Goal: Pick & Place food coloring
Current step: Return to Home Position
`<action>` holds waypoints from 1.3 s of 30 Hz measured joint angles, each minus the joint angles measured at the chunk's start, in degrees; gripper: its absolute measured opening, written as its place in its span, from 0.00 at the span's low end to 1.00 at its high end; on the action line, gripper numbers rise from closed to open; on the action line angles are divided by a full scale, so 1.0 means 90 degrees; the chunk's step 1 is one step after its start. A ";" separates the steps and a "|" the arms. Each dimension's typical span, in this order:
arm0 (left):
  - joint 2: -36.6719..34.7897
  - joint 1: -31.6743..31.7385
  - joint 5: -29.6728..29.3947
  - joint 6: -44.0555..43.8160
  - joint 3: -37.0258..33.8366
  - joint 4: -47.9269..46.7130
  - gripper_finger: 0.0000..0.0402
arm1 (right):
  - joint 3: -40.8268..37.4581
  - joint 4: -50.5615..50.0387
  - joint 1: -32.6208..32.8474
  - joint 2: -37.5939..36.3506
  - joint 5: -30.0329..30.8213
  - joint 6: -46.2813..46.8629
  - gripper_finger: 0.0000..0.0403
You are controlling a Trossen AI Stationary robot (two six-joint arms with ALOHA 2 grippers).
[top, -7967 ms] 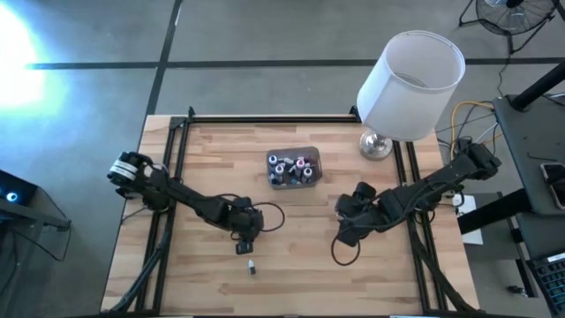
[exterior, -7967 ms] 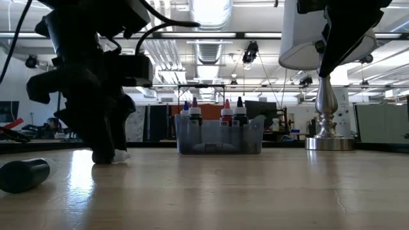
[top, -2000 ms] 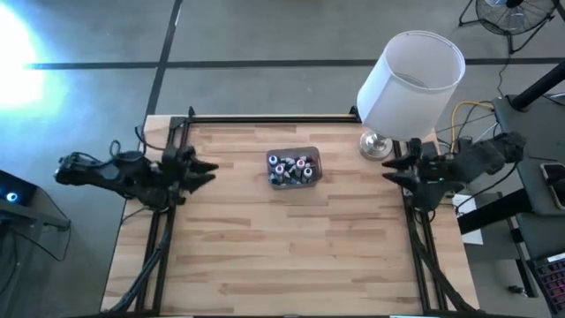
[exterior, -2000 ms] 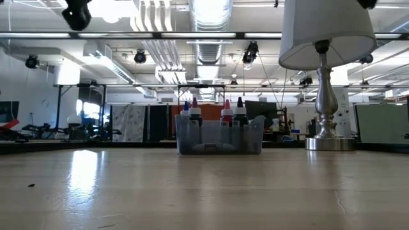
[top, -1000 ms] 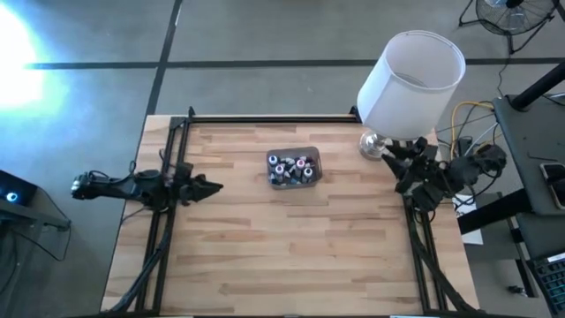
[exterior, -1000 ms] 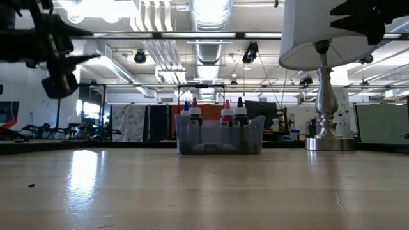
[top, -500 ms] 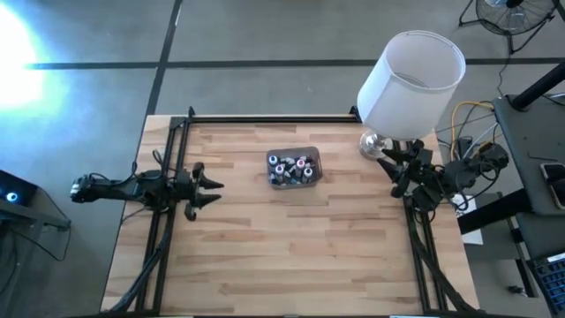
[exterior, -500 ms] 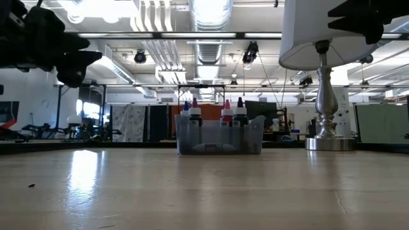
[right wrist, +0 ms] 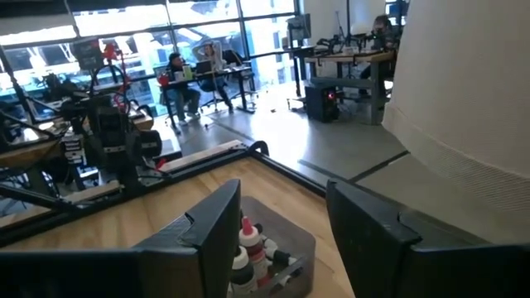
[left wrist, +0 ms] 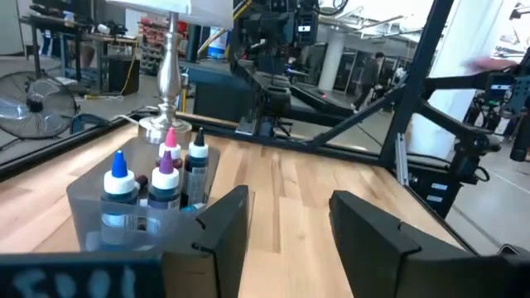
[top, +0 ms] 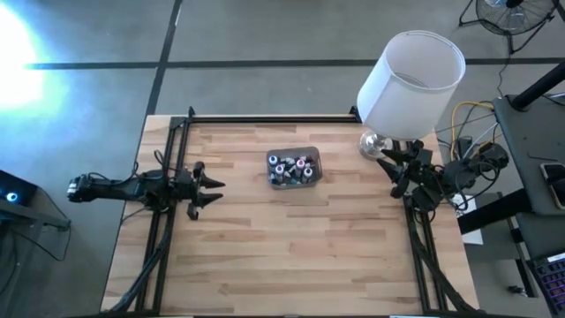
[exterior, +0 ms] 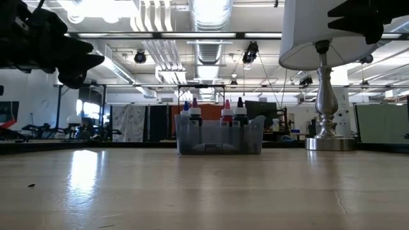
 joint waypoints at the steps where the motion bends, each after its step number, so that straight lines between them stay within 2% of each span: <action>1: 0.0046 0.0000 0.0000 0.0002 0.0000 0.0020 0.37 | 0.0000 0.0000 -0.0002 0.0000 0.0002 -0.0003 0.42; 9: 0.0133 0.0000 0.0005 0.0000 0.0000 0.0027 0.37 | -0.0029 0.0008 -0.0002 -0.0069 -0.0008 0.0003 0.42; 12: 0.0146 0.0000 0.0005 -0.0005 0.0000 0.0018 0.37 | -0.0142 0.0019 -0.0392 -0.0290 -0.0395 0.0144 0.43; 14: 0.0143 0.0000 0.0005 -0.0005 0.0000 0.0029 0.37 | -0.0294 0.0024 -0.1011 -0.0511 -0.1580 0.0244 0.43; 16: 0.0143 0.0000 0.0005 -0.0005 0.0000 0.0022 0.37 | -0.0538 0.0312 -0.1596 -0.0644 -0.3419 0.0185 0.43; 19: 0.0143 0.0000 0.0005 -0.0005 0.0000 0.0025 0.37 | -0.1155 0.1093 -0.2157 -0.0896 -0.5959 -0.0520 0.43; 21: 0.0143 0.0000 0.0007 -0.0005 0.0000 0.0025 0.37 | -0.1662 0.1737 -0.2424 -0.1068 -0.6883 -0.0956 0.44; 22: 0.0143 0.0000 0.0007 -0.0005 0.0000 0.0024 0.37 | -0.1907 0.1979 -0.2525 -0.1158 -0.7091 -0.0998 0.44; 26: 0.0143 0.0000 0.0007 -0.0005 0.0000 0.0017 0.37 | -0.2791 0.2433 -0.2716 -0.1389 -0.7104 -0.0618 0.43; 31: 0.0145 0.0000 0.0017 -0.0005 0.0000 0.0010 0.37 | -0.2793 0.1749 -0.2743 -0.1371 -0.6945 -0.0717 0.42; 39: 0.0153 0.0000 0.0011 -0.0005 0.0000 -0.0051 0.37 | -0.2790 0.1751 -0.2741 -0.1365 -0.6978 -0.0962 0.44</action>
